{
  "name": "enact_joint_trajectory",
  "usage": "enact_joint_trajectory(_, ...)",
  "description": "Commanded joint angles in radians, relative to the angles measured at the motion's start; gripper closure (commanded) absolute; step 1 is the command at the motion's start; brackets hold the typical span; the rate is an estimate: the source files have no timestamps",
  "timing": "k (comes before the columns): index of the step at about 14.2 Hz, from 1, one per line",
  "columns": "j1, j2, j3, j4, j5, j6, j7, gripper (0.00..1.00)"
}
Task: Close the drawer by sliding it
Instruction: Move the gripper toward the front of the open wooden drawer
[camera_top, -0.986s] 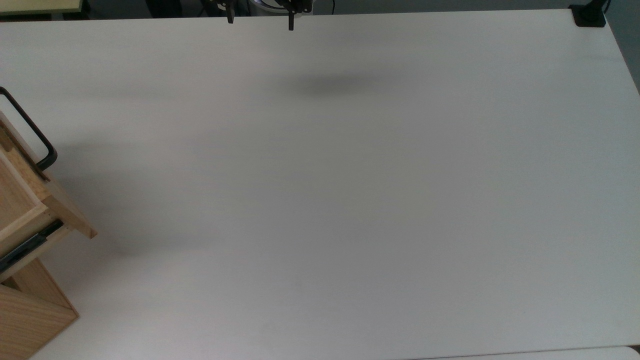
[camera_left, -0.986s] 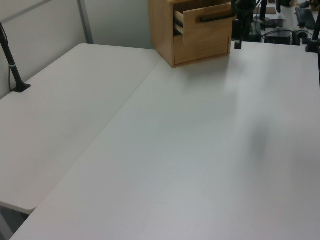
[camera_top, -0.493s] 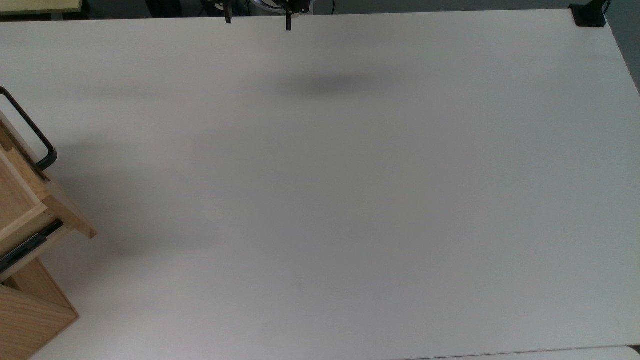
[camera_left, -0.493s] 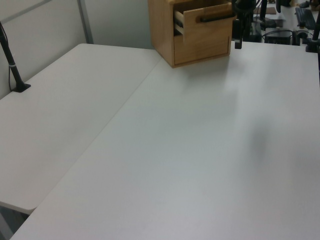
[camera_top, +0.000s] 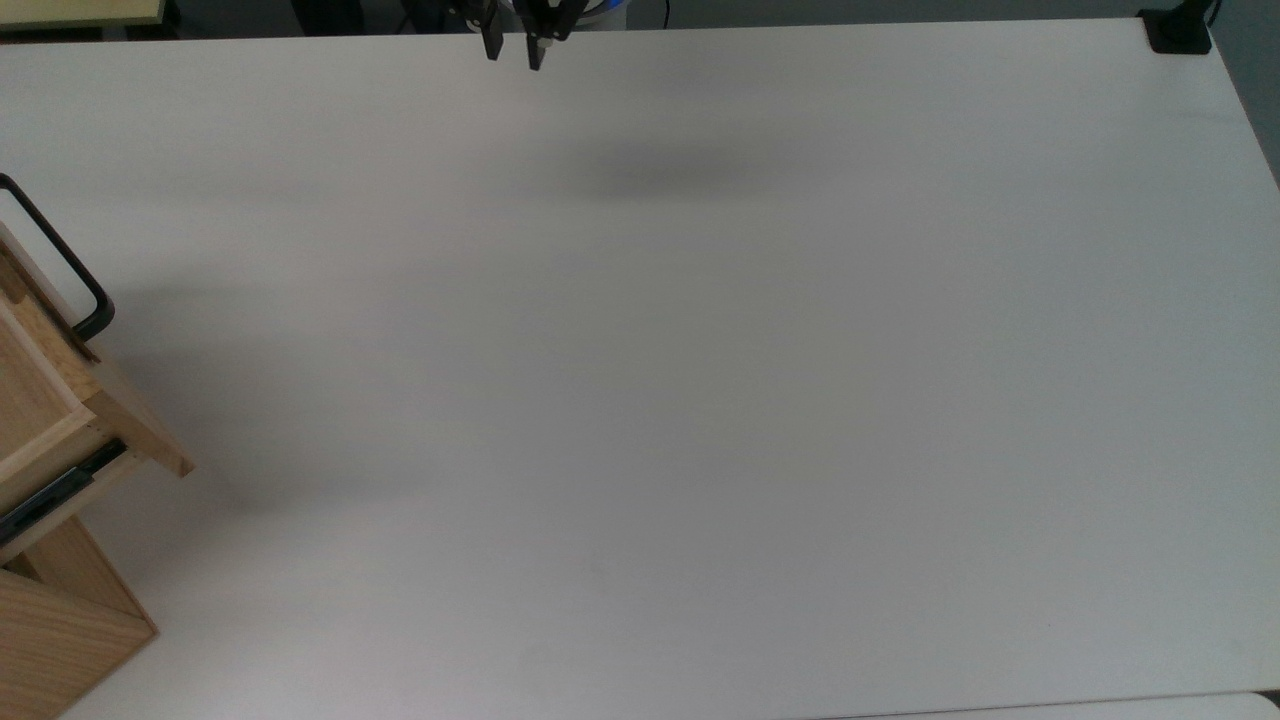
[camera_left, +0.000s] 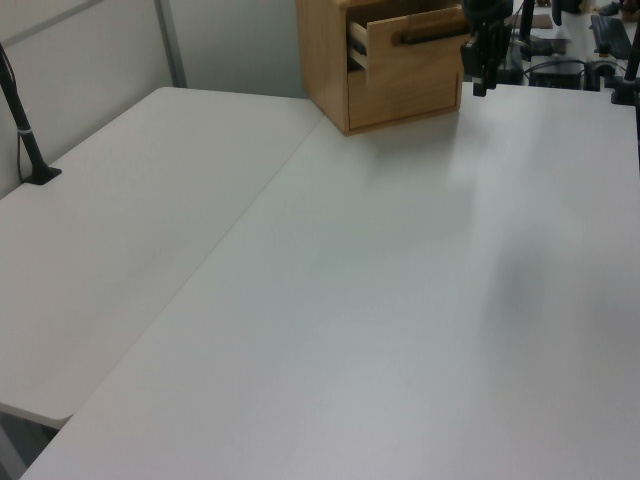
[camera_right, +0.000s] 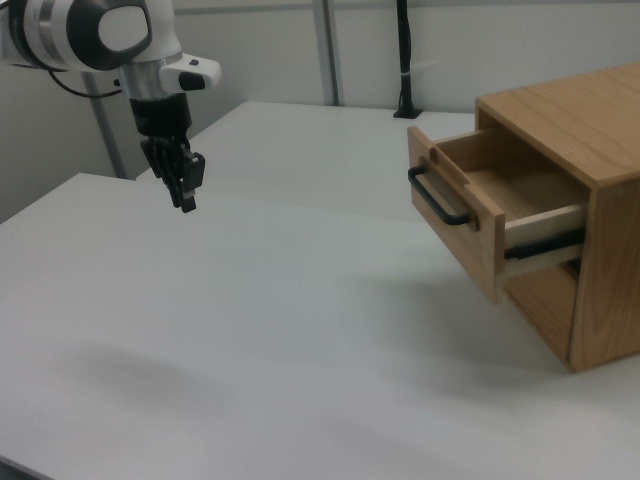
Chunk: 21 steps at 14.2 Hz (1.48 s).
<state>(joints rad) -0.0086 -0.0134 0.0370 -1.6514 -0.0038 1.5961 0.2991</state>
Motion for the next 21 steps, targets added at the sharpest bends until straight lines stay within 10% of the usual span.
enact_joint_trajectory(1, 0.004, 0.018, -0.017, 0.024, 0.028, 0.043, 0.122, 0.9)
enact_joint_trajectory(13, -0.235, 0.289, -0.02, 0.114, -0.039, 0.579, 0.236, 0.91)
enact_joint_trajectory(21, -0.251, 0.447, -0.132, 0.267, -0.093, 0.803, 0.298, 0.91)
